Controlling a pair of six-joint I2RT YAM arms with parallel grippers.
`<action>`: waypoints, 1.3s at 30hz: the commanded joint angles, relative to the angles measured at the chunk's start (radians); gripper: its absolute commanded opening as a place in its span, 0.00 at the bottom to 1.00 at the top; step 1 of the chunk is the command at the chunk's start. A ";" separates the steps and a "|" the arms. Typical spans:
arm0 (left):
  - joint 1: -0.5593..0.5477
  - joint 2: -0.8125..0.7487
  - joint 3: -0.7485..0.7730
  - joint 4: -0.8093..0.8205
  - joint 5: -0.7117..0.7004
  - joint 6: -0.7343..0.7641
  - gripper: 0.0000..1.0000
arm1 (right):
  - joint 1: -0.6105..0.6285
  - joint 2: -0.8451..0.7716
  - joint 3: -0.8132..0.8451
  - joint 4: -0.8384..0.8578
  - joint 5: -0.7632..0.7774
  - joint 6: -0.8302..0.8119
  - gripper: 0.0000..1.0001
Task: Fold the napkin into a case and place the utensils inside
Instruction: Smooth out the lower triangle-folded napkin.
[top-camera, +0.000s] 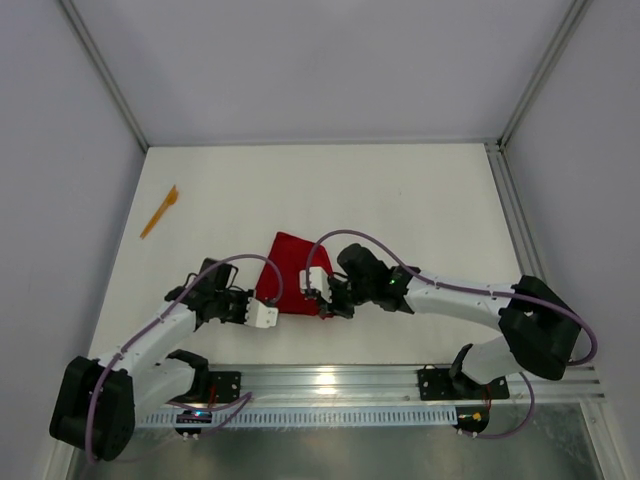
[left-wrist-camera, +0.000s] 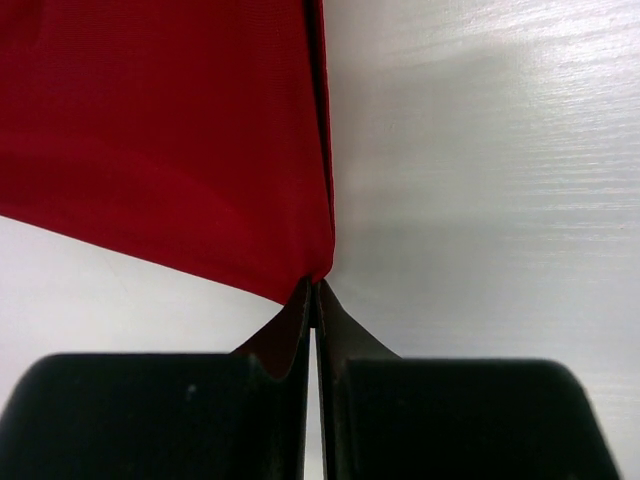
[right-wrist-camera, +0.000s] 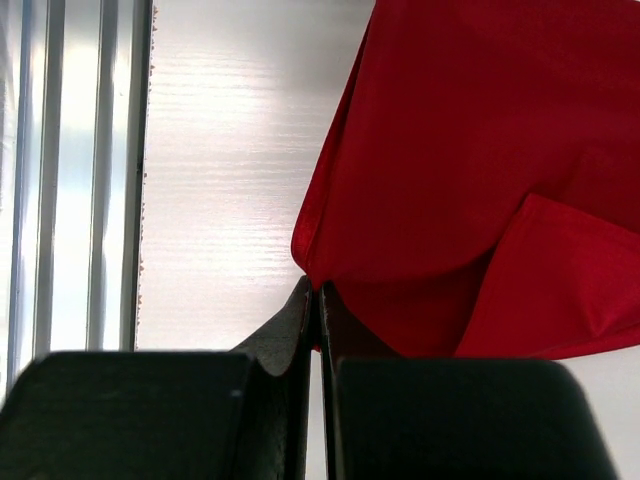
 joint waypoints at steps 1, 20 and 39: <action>0.018 0.005 -0.008 0.050 -0.066 0.071 0.00 | -0.002 0.006 0.018 0.039 -0.044 0.031 0.03; 0.013 0.012 0.005 0.000 0.047 0.177 0.57 | 0.000 -0.013 0.050 0.056 -0.029 0.074 0.03; -0.192 -0.077 0.000 0.479 -0.085 -0.854 0.99 | -0.045 0.001 0.130 0.112 -0.040 0.264 0.03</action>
